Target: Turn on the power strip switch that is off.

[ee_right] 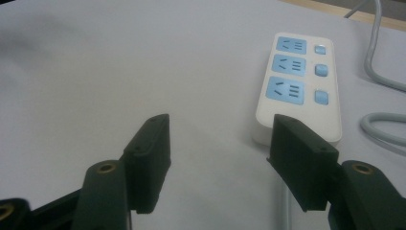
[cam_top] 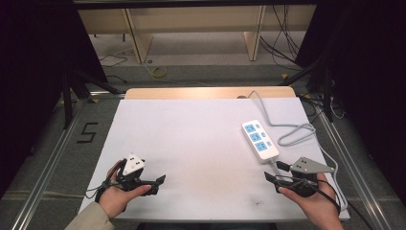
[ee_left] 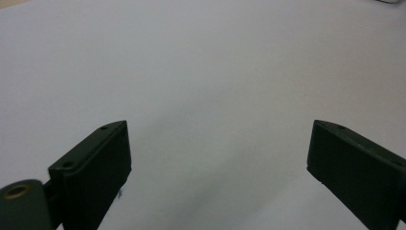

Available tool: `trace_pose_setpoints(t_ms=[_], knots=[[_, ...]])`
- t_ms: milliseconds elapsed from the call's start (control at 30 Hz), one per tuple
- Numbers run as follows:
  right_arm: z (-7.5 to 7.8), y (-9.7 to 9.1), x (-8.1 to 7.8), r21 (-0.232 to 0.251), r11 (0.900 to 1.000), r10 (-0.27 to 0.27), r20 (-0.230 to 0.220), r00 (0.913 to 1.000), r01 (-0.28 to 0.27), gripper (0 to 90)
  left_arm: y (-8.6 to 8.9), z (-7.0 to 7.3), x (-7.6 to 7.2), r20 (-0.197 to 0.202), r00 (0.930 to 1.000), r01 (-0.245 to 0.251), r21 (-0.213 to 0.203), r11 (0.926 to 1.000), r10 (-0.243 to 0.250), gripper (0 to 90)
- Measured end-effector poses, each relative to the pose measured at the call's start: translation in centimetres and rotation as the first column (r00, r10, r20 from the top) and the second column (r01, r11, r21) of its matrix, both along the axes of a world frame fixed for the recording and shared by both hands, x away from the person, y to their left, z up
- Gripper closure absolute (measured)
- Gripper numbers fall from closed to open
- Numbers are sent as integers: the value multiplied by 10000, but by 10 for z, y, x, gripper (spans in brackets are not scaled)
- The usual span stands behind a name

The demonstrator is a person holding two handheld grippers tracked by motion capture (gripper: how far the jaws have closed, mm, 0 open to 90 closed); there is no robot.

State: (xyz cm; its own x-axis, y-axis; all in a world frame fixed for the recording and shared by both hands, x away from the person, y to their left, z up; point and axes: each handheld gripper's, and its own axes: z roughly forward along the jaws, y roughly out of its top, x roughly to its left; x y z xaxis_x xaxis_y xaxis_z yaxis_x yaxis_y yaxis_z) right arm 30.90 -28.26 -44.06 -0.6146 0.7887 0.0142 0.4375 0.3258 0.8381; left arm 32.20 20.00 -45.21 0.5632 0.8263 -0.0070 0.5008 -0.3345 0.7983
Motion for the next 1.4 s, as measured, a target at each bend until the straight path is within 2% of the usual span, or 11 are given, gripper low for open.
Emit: trace_pose_setpoints(t_ms=[167,367,400,433,1400], knots=[[2,1,-1,-257,9997,-31,2,10000,31,540,1,0,0,-21,10000,-44,21,10000,44,77],[7,-1,-1,-511,9980,-378,122,9992,384,847,0,-1,1,-53,10000,-29,38,10000,29,81],[7,-1,-1,-511,9980,-378,122,9992,384,847,0,-1,1,-53,10000,-29,38,10000,29,81],[9,-2,-1,-671,9968,-421,188,9989,433,900,0,-1,1,-105,9999,12,26,10000,-11,81],[24,7,33,-676,9903,-1230,-214,9922,1213,900,-3,-2,1,-222,9998,16,-39,10000,-16,90]])
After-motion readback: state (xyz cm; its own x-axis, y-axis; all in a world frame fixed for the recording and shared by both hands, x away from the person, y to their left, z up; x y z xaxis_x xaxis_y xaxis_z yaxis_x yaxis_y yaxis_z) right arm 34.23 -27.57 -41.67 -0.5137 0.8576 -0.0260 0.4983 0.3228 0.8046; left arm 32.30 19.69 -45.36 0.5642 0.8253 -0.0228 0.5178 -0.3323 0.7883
